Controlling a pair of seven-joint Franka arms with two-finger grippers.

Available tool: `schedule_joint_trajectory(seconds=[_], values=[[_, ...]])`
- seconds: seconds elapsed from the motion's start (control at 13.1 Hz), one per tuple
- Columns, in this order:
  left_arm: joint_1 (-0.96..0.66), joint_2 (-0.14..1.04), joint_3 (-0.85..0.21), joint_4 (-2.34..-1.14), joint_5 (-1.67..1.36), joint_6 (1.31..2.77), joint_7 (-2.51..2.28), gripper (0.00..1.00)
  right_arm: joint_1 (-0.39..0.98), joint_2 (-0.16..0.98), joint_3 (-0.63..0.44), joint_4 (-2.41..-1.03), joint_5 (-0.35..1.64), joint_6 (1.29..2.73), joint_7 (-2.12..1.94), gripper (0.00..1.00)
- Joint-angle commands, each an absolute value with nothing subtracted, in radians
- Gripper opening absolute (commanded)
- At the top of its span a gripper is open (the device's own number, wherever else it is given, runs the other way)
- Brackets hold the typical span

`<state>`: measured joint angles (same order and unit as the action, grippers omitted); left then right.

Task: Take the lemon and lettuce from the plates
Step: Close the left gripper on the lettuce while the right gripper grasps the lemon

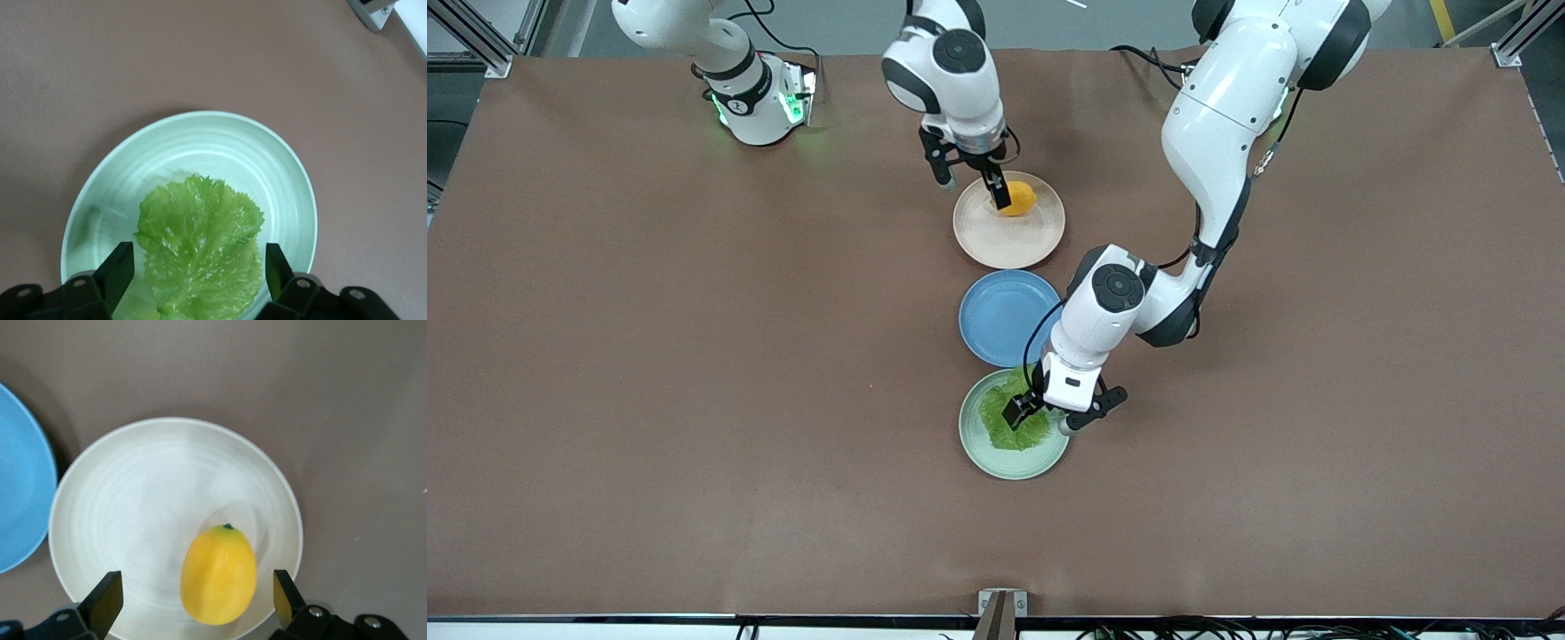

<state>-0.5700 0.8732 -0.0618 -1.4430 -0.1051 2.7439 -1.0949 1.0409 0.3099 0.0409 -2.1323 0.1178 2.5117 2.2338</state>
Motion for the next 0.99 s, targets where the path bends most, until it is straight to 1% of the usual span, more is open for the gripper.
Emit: schedule_joint_trajectory(seconds=[0.0,0.38,0.46,0.61,0.76,0.92], values=[[-0.581,0.881,-0.058,-1.448,-0.114,2.743,-1.108,0.87,1.068,0.405,0.023,-2.028,0.103,2.497,2.284,0.99],[-0.584,0.876,-0.058,-1.463,-0.112,2.695,-1.108,0.87,1.098,0.443,0.021,-2.028,0.077,2.497,2.290,0.99],[-0.586,0.877,-0.058,-1.462,-0.112,2.695,-1.108,0.81,1.100,0.446,0.021,-2.029,0.077,2.496,2.292,0.99],[-0.586,0.877,-0.058,-1.462,-0.114,2.695,-1.109,0.62,1.106,0.456,0.021,-2.028,0.077,2.497,2.293,0.99],[-0.586,0.876,-0.058,-1.460,-0.114,2.695,-1.108,0.45,1.114,0.471,0.021,-2.022,0.066,2.502,2.307,0.99],[-0.586,0.876,-0.058,-1.460,-0.112,2.695,-1.109,0.31,1.115,0.488,0.021,-2.020,0.064,2.506,2.307,0.99]])
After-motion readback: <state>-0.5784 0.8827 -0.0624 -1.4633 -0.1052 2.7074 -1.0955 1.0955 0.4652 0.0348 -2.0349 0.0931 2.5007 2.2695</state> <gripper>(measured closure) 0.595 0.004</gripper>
